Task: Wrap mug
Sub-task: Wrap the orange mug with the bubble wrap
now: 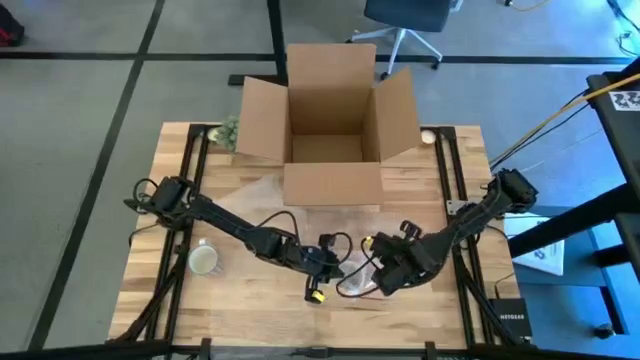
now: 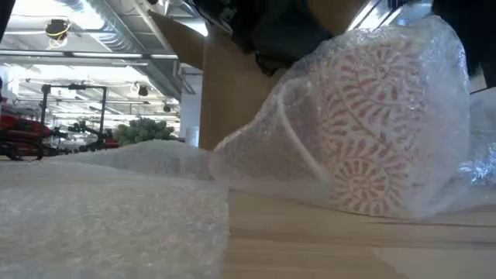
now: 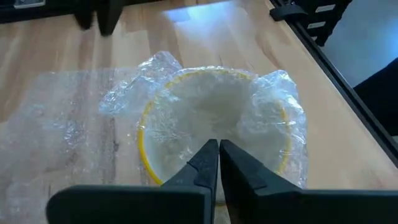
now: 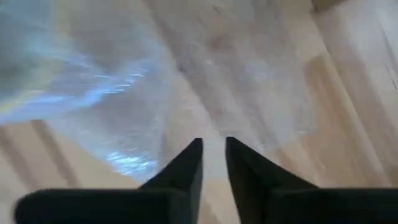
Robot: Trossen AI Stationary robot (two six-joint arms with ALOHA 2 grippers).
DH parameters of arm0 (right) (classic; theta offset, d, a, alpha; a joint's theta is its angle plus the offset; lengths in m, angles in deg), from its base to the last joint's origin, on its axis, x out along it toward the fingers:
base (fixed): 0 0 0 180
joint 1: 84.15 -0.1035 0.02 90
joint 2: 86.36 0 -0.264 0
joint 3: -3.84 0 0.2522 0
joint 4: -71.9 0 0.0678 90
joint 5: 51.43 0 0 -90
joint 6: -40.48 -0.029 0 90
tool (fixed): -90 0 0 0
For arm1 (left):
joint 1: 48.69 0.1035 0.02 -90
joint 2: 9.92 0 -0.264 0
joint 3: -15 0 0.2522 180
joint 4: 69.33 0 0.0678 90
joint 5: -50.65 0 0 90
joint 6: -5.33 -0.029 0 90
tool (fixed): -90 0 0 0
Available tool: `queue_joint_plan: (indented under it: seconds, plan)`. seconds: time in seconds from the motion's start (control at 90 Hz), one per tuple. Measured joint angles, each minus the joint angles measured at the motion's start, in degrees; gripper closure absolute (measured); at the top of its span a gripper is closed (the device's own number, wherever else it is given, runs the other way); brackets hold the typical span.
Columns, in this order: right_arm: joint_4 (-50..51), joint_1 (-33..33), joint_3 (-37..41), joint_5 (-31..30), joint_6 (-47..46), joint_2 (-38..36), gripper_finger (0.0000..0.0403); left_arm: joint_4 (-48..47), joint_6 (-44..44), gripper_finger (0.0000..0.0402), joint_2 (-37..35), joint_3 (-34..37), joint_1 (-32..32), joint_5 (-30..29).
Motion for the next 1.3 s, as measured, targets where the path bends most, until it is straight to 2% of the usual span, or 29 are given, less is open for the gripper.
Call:
queue_joint_plan:
  seconds: [0.178,0.333,0.456,0.644,0.811,0.9,0.978,1.211,1.3]
  plan:
    - [-9.96,4.51,11.4,-1.65,0.69,-2.66,0.0216,0.02,0.09,0.0402,0.0,0.0,-0.05,0.11]
    - [-22.85,10.98,21.29,-4.05,5.73,-7.97,0.0173,0.02,0.04,0.0402,0.0,0.0,-0.2,0.15]
    - [-36.91,16.73,29.88,-3.55,10.88,-11.24,0.0164,0.04,0.2,0.0402,0.0,0.0,-0.3,0.15]
    - [-58.5,21.23,40.14,-2.42,16.12,-10.66,0.0166,0.04,0.31,0.0402,-0.02,0.0,-0.56,0.15]
    - [-63.09,21.28,42.44,-2.82,19.1,-10.06,0.0167,0.0,0.28,0.0402,-0.04,0.0,-0.63,0.17]
    - [-63.38,21.32,42.15,-1.66,21.77,-10.04,0.0183,0.0,0.26,0.0402,-0.07,0.0,-0.63,0.17]
    - [-64.63,21.38,42.07,0.17,24.19,-9.94,0.0216,0.0,0.24,0.0402,-0.07,0.0,-0.63,0.15]
    - [-67.76,21.32,42.1,7.44,24.53,-9.95,0.0379,0.02,0.42,0.0402,-0.07,0.0,-0.64,0.17]
    - [-67.71,21.27,41.84,7.8,24.46,-10.74,0.039,0.02,0.44,0.0402,-0.07,0.0,-0.66,0.17]
